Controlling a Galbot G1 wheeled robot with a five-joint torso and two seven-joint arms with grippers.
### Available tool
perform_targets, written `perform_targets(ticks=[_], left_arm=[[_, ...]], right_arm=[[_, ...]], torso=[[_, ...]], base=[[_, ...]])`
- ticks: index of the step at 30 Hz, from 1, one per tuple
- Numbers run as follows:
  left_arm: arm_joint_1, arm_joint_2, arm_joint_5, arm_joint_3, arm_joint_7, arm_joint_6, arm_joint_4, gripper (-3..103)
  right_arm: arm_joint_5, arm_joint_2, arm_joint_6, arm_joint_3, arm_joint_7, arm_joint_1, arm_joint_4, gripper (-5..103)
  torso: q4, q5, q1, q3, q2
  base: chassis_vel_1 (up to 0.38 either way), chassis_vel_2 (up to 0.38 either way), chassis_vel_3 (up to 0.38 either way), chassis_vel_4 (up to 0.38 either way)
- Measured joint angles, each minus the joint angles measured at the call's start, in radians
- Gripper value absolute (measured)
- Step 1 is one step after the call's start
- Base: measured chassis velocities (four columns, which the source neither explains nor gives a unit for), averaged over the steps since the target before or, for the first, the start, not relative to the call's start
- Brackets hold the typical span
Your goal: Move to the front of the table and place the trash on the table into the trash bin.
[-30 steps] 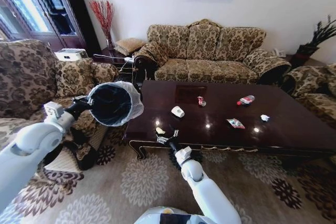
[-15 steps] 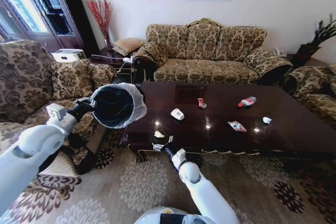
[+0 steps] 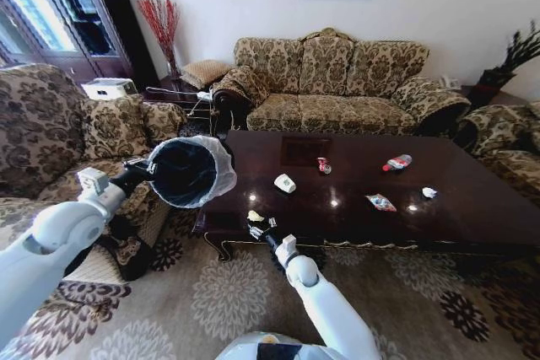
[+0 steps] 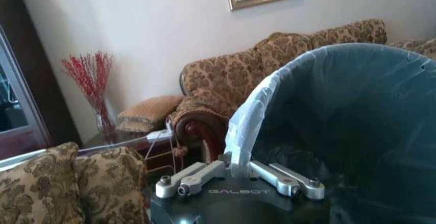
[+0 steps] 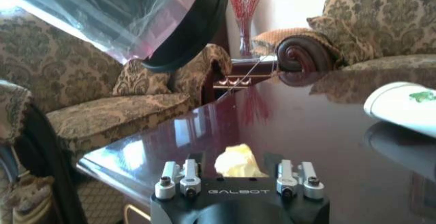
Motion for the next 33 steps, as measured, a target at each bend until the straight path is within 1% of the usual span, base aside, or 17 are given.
perform_targets(ticks=[1, 2, 3, 4, 8, 9, 11, 12, 14, 20, 25, 26, 27, 29, 31, 32, 33], left_arm=[[-0.001, 0.0, -0.001, 0.0, 0.0, 0.0, 0.0, 0], [-0.002, -0.001, -0.001, -0.001, 0.0, 0.0, 0.0, 0], [-0.002, -0.002, -0.002, -0.001, -0.001, 0.0, 0.0, 0], [-0.002, -0.002, -0.002, -0.001, -0.001, 0.0, 0.0, 0], [0.003, -0.006, -0.002, -0.001, -0.001, 0.0, -0.001, 0], [0.003, -0.006, -0.002, -0.001, -0.001, 0.0, -0.001, 0], [0.004, -0.007, -0.002, -0.001, -0.001, 0.0, -0.002, 0], [0.004, -0.007, -0.002, -0.001, -0.001, 0.0, -0.002, 0], [0.005, -0.009, -0.002, -0.001, -0.001, 0.0, -0.003, 0], [0.012, -0.012, 0.001, -0.001, -0.001, -0.001, -0.004, 0], [0.019, -0.006, 0.002, -0.003, -0.003, -0.003, -0.004, 0], [0.026, 0.013, -0.007, -0.006, -0.013, 0.005, -0.005, 0], [0.026, 0.013, -0.007, -0.006, -0.013, 0.005, -0.005, 0], [0.046, 0.099, -0.066, -0.023, -0.038, 0.053, -0.002, 0], [0.061, 0.222, -0.177, -0.048, -0.061, 0.111, 0.005, 0], [0.061, 0.222, -0.177, -0.048, -0.061, 0.111, 0.005, 0], [0.062, 0.258, -0.202, -0.052, -0.065, 0.119, 0.007, 0]], right_arm=[[-0.001, 0.0, 0.002, 0.001, -0.002, -0.001, -0.003, 44], [-0.002, 0.001, 0.002, 0.002, -0.002, -0.002, -0.006, 44], [-0.003, 0.002, 0.002, 0.003, -0.002, -0.002, -0.008, 39], [-0.003, 0.002, 0.002, 0.003, -0.002, -0.002, -0.008, 39], [-0.004, 0.0, 0.001, 0.019, -0.006, -0.003, -0.008, 18], [-0.004, 0.0, 0.001, 0.019, -0.006, -0.003, -0.008, 18], [-0.003, -0.005, 0.0, 0.023, -0.007, -0.003, -0.008, 7], [-0.003, -0.005, 0.0, 0.023, -0.007, -0.003, -0.008, 7], [-0.003, -0.014, 0.0, 0.025, -0.007, -0.005, -0.006, 1], [-0.003, -0.027, 0.002, 0.033, -0.007, -0.018, 0.013, 0], [0.013, -0.055, 0.044, 0.063, -0.022, -0.045, 0.072, 0], [0.016, -0.07, 0.09, 0.084, -0.038, -0.055, 0.096, 0], [0.016, -0.07, 0.09, 0.084, -0.038, -0.055, 0.096, 0], [-0.002, -0.114, 0.185, 0.157, -0.106, -0.071, 0.162, 0], [0.013, -0.17, 0.252, 0.228, -0.164, -0.093, 0.263, 0], [0.013, -0.17, 0.252, 0.228, -0.164, -0.093, 0.263, 0], [0.028, -0.184, 0.26, 0.245, -0.178, -0.1, 0.294, 0]], torso=[[-0.0003, -0.0002, 0.0, 0.0, 0.0], [-0.0004, -0.0002, 0.0, 0.0, 0.0], [-0.0004, -0.0002, 0.0, 0.0, 0.0], [-0.0004, -0.0002, 0.0, 0.0, 0.0], [0.0, -0.0003, 0.0, 0.0, 0.0], [0.0, -0.0003, 0.0, 0.0, 0.0], [-0.0001, -0.0002, 0.0, 0.0, 0.0], [-0.0001, -0.0002, 0.0, 0.0, 0.0], [-0.0002, -0.0001, 0.0, 0.0, 0.0], [-0.0001, 0.0002, 0.0, 0.0, 0.0], [0.0001, -0.0001, 0.0, 0.0, 0.0], [-0.0001, -0.0005, 0.0, 0.0, 0.0], [-0.0001, -0.0005, 0.0, 0.0, 0.0], [0.0, -0.0001, 0.0, 0.0, 0.0], [-0.0002, 0.0005, 0.0, 0.0, 0.0], [-0.0002, 0.0005, 0.0, 0.0, 0.0], [-0.0002, 0.0008, 0.0, 0.0, 0.0]], base=[[0.0, 0.0, 0.0, 0.0], [0.0, 0.0, 0.0, 0.0], [0.0, 0.0, 0.0, 0.0], [0.0, 0.0, 0.0, 0.0], [0.0, 0.0, 0.0, 0.0], [0.0, 0.0, 0.0, 0.0], [0.0, 0.0, 0.0, 0.0], [0.0, 0.0, 0.0, 0.0], [0.0, 0.0, 0.0, 0.0], [0.0, 0.0, 0.0, 0.0], [0.0, 0.0, 0.0, 0.0], [0.0, 0.0, 0.0, 0.0], [0.0, 0.0, 0.0, 0.0], [0.0, 0.0, 0.0, 0.0], [0.0, 0.0, 0.0, 0.0], [0.0, 0.0, 0.0, 0.0], [0.0, 0.0, 0.0, 0.0]])
